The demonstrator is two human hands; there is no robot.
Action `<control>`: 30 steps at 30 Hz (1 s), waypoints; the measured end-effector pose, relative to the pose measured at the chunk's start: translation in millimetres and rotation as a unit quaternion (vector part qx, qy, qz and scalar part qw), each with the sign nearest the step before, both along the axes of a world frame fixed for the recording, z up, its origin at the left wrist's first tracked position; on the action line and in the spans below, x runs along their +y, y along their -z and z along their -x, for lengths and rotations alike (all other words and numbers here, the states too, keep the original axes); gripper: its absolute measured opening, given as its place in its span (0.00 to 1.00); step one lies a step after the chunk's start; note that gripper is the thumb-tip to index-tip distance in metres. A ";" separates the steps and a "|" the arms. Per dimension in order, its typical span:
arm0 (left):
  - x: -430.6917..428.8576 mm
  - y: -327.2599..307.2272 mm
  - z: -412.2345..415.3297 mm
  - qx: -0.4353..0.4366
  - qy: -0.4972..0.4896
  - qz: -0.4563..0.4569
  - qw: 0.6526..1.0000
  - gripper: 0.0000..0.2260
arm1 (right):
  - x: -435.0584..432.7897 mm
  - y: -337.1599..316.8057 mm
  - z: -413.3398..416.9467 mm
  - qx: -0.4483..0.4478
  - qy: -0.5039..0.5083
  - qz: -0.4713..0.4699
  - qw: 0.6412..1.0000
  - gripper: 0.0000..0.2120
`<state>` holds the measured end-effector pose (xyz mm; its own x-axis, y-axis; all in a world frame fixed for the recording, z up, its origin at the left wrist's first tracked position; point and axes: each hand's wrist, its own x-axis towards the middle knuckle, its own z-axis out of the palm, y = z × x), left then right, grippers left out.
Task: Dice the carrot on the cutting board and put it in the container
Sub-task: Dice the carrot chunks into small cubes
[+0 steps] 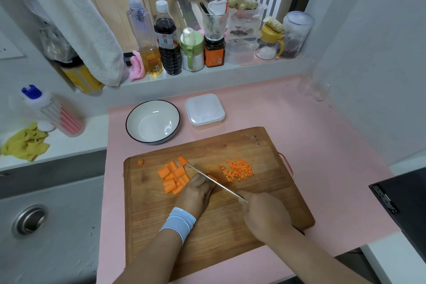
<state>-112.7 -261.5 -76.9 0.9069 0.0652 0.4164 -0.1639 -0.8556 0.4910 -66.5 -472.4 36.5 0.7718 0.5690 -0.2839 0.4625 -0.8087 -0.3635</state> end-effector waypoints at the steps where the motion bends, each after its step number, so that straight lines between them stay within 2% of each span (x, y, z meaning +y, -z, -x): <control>1: 0.5 0.3 0.1 0.002 -0.002 0.002 1.000 0.06 | -1.8 -0.2 -0.1 -0.003 -0.001 0.004 1.000 0.14; 9: -0.3 -1.6 -0.8 0.002 -0.006 0.001 1.000 0.11 | -7.8 -1.1 -5.0 -0.009 0.006 0.032 0.999 0.13; 14: 0.3 3.3 -1.0 0.010 -0.008 0.013 1.000 0.08 | 4.8 1.3 -11.4 0.056 0.026 0.041 0.997 0.12; 19: -0.3 2.6 -0.9 0.005 -0.010 0.003 1.000 0.07 | 12.1 -3.3 -15.4 0.065 0.031 0.043 0.996 0.14; 23: -0.9 1.6 -0.9 0.001 -0.014 -0.004 1.000 0.02 | 11.1 -4.7 -15.2 0.072 0.035 0.042 0.996 0.17; 26: -0.6 4.2 -1.0 0.008 -0.022 -0.009 1.000 0.02 | 10.0 -3.7 -11.7 0.063 0.030 0.030 0.997 0.13; 30: -1.0 3.3 0.1 0.002 -0.019 -0.002 1.000 0.06 | 5.6 -4.7 -7.2 0.034 0.020 0.028 0.999 0.13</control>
